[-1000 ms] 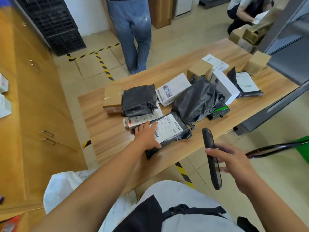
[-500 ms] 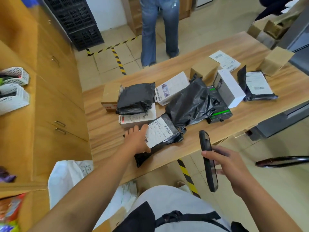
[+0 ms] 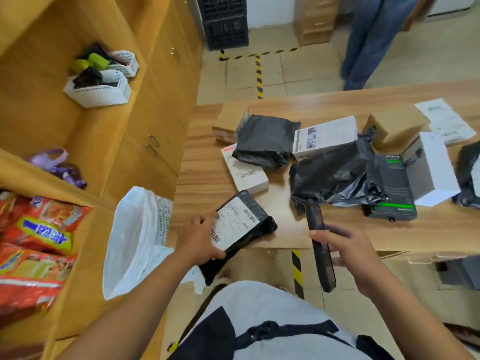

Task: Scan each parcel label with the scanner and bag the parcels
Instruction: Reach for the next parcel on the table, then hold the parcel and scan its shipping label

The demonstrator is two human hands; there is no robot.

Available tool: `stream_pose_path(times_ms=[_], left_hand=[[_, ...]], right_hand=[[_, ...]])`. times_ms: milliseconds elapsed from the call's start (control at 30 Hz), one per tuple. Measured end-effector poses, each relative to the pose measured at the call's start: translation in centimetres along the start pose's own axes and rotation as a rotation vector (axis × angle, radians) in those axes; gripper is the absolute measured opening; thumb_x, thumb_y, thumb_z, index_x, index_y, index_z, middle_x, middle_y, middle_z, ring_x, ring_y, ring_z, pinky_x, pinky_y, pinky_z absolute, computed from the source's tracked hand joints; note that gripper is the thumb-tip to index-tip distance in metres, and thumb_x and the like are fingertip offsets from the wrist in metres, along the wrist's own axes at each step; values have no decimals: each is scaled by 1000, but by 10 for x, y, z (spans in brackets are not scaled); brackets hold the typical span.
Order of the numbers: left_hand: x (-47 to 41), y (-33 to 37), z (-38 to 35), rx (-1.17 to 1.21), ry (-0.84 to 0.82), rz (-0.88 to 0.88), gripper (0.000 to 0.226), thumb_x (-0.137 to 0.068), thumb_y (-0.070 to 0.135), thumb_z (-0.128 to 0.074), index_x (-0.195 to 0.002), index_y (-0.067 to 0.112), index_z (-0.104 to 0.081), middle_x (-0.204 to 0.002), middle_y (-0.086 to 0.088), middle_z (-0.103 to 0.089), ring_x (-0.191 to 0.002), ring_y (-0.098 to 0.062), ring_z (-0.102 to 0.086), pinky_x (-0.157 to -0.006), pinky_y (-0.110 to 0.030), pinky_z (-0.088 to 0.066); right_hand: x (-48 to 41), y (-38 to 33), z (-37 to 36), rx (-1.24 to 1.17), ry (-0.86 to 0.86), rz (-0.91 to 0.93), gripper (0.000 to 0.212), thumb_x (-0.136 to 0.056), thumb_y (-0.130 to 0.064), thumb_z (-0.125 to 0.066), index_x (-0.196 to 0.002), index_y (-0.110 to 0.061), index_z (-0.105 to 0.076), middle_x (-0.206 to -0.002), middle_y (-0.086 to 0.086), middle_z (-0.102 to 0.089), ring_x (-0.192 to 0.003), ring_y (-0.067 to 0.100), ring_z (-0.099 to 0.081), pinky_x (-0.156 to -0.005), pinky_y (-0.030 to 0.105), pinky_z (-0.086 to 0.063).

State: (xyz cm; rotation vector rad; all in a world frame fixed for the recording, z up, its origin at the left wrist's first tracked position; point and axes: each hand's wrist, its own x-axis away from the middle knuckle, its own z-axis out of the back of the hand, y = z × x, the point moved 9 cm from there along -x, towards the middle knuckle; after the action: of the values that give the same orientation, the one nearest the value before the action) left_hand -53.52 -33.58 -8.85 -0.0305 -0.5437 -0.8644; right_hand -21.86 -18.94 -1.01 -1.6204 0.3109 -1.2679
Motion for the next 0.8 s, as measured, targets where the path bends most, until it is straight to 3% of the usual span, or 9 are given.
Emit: stream_pose_path(times_ms=[100, 267, 333, 400, 467, 533, 600, 700, 800], left_hand=[[25, -23, -3, 23, 55, 82, 108, -41, 62, -75, -137, 44, -28, -124, -1, -41, -116, -23, -39, -90, -41, -44], [64, -58, -12, 133, 116, 222, 102, -45, 63, -75, -134, 49, -28, -129, 2, -36, -117, -22, -37, -86, -40, -44], [72, -71, -11, 207, 168, 318, 98, -46, 65, -75, -131, 50, -29, -128, 1, -35, -116, -23, -36, -88, -41, -43], [72, -77, -5, 262, 227, 425, 97, -48, 67, -74, -131, 49, -28, -123, -2, -35, -115, -26, -36, -91, -43, -41], [65, -78, 2, 341, 273, 528, 95, -49, 64, -75, -129, 50, -26, -122, -5, -36, -113, -30, -38, -93, -45, -38], [54, -74, 4, 459, 296, 612, 95, -51, 58, -77, -130, 49, -25, -126, -10, -36, -116, -33, -37, -98, -48, -34], [41, -66, 3, 538, 293, 670, 97, -54, 54, -79, -135, 48, -25, -132, -13, -34, -121, -35, -34, -103, -50, -32], [21, -52, 7, 556, 270, 713, 100, -56, 54, -81, -138, 48, -24, -137, -15, -32, -125, -37, -33, -105, -50, -30], [1, -36, 9, 638, 281, 658, 103, -59, 57, -82, -143, 45, -23, -140, -13, -38, -126, -37, -36, -106, -51, -32]], right_hand=[[-11, -7, -11, 64, -54, 27, 52, -56, -51, -86, -102, -28, -79, -105, 5, -77, -99, 26, -69, -70, 40, -54], [-19, -10, -34, 142, -148, 41, 80, -56, -55, -84, -126, -19, -68, -118, 11, -70, -108, 33, -65, -90, 55, -56], [-21, -7, -38, 147, -170, 34, 80, -61, -50, -87, -131, -17, -66, -123, 13, -68, -112, 35, -63, -94, 58, -55], [-21, -5, -40, 160, -181, 35, 80, -62, -51, -86, -132, -17, -66, -123, 13, -68, -113, 34, -63, -96, 60, -54], [-20, -4, -39, 166, -180, 46, 84, -56, -54, -82, -130, -17, -67, -119, 11, -70, -109, 32, -65, -87, 53, -58], [-17, -4, -35, 147, -174, 60, 82, -53, -55, -81, -125, -20, -70, -115, 10, -71, -104, 29, -66, -76, 44, -57], [-15, -3, -29, 136, -162, 63, 76, -56, -51, -82, -124, -20, -71, -117, 11, -70, -104, 28, -66, -77, 44, -56], [-12, -1, -17, 93, -131, 62, 64, -53, -48, -82, -112, -24, -75, -107, 12, -73, -92, 24, -69, -70, 39, -57], [-10, 3, -8, 71, -95, 55, 51, -62, -39, -85, -110, -24, -76, -105, 11, -73, -95, 27, -67, -74, 46, -59]])
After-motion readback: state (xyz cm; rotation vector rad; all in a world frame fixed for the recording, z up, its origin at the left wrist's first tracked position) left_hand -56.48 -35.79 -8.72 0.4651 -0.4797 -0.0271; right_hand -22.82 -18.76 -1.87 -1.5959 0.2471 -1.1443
